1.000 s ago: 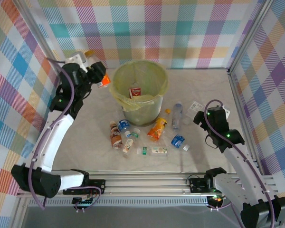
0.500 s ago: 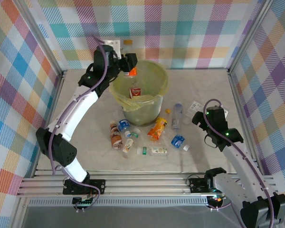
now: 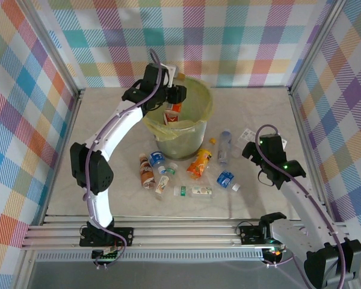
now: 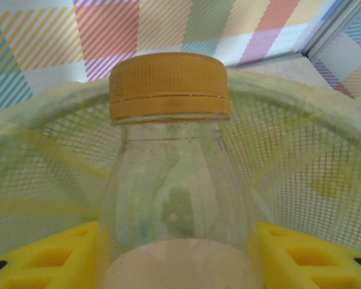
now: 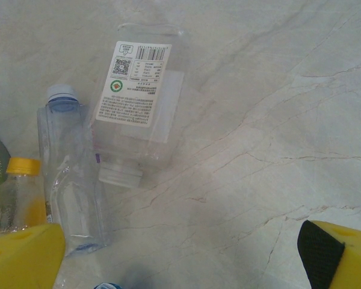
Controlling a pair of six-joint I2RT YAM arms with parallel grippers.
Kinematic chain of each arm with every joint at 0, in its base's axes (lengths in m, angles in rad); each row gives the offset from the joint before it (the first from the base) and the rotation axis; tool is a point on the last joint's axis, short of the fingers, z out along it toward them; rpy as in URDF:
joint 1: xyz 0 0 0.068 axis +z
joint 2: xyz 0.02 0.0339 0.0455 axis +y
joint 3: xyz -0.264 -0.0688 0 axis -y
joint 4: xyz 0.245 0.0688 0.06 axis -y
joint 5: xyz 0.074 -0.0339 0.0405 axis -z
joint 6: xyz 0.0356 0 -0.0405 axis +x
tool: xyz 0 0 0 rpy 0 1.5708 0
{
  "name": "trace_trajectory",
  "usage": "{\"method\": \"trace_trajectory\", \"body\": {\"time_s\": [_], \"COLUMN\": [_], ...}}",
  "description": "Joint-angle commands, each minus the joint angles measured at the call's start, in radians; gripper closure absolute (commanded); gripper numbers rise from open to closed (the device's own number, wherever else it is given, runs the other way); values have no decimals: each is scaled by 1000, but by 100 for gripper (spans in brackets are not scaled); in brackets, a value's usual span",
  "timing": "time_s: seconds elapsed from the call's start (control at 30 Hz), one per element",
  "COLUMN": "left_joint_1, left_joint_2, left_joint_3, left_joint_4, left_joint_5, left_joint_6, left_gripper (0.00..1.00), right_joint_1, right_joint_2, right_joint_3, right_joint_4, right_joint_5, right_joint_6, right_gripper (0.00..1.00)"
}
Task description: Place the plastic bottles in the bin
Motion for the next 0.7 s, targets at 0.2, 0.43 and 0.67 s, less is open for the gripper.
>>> {"method": "trace_trajectory", "body": {"time_s": [0.2,0.43,0.67], "left_joint_1": [-23,-24,-24], "left_joint_2": [47,55,33], "left_joint_3": [49,49,54], "left_joint_4": [-105,-117,-115], "left_joint_5": [21,13,-1], "left_joint_6": [58,61,58], "left_gripper": [44,33,21], "right_joint_1": [-4,-3,-4], "right_joint_2": [9,30,53], "right_joint_3": [18,26,32], "right_joint_4": [8,-7,-14], "right_joint_5": [-2,-2,-4], "right_joint_6": [7,12,24], "right_gripper": [0,0,0]}}
